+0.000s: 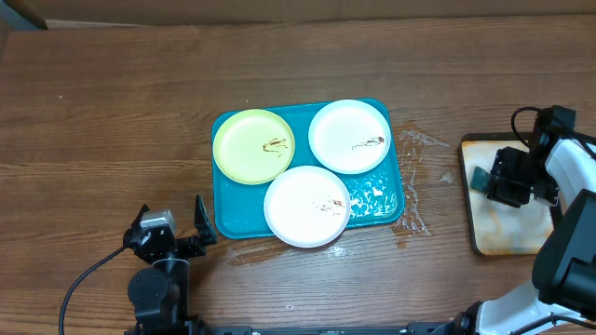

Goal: Clean dirty plates on tray and stack at the side

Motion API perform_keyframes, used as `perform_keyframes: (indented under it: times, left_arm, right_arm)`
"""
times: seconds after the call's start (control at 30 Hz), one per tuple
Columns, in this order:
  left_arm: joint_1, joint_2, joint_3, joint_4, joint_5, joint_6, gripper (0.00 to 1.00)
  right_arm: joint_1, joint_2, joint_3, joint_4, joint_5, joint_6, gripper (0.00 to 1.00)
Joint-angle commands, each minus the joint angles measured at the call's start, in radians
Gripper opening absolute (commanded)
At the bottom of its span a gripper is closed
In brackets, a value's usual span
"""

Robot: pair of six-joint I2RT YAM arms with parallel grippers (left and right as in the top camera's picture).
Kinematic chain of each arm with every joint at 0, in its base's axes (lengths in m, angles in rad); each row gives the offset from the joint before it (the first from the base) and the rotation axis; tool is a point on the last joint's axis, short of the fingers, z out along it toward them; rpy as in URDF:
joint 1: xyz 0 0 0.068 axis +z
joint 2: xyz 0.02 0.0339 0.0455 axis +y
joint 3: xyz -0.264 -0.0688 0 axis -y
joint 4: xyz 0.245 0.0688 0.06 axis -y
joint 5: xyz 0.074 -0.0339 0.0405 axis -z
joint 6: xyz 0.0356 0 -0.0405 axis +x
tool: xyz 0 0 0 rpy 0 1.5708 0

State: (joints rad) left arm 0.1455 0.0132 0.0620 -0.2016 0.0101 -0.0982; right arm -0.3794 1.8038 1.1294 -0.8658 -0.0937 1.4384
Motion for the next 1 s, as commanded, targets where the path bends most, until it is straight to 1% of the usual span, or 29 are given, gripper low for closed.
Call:
perform_keyframes:
  times: [0.0,0.33,0.53,0.6,0.67,0.7,0.83,0.87,0.9,0.97]
  left_arm:
    - [0.0,-0.009,-0.003,-0.001,-0.01,0.013,1.0]
    - [0.0,-0.009,-0.003,-0.001,-0.01,0.013,1.0]
    - [0.0,-0.009,-0.003,-0.001,-0.01,0.013,1.0]
    - [0.0,-0.009,-0.003,-0.001,-0.01,0.013,1.0]
    - [0.0,-0.009,-0.003,-0.001,-0.01,0.013,1.0]
    - [0.0,-0.009,-0.003,-0.001,-0.01,0.013,1.0]
    - [0.0,-0.009,-0.003,-0.001,-0.01,0.013,1.0]
    - [0.0,-0.009,-0.003,-0.001,-0.01,0.013,1.0]
    - [0.0,-0.009,-0.003,-0.001,-0.01,0.013,1.0]
    - [0.0,-0.009,-0.003,-0.001,-0.01,0.013,1.0]
  right_arm:
    - [0.021,-0.005,0.025,0.025,0.002,0.032,0.64]
    - [0.029,-0.005,0.024,0.042,0.014,0.036,0.64]
    - [0.029,-0.005,0.022,0.04,0.014,0.05,0.54]
    - [0.029,-0.005,0.022,0.034,0.023,0.056,0.54]
    - [0.029,-0.005,0.022,0.03,0.028,0.058,0.58]
    - [0.029,-0.005,0.022,0.025,0.032,0.059,0.59]
    - [0.029,-0.005,0.019,0.012,0.054,0.059,0.59]
    - [0.029,-0.005,0.016,0.014,0.055,0.062,0.57]
    - [0.029,-0.005,0.014,0.016,0.055,0.064,0.53]
    - [0.029,-0.005,0.008,0.024,0.055,0.067,0.4]
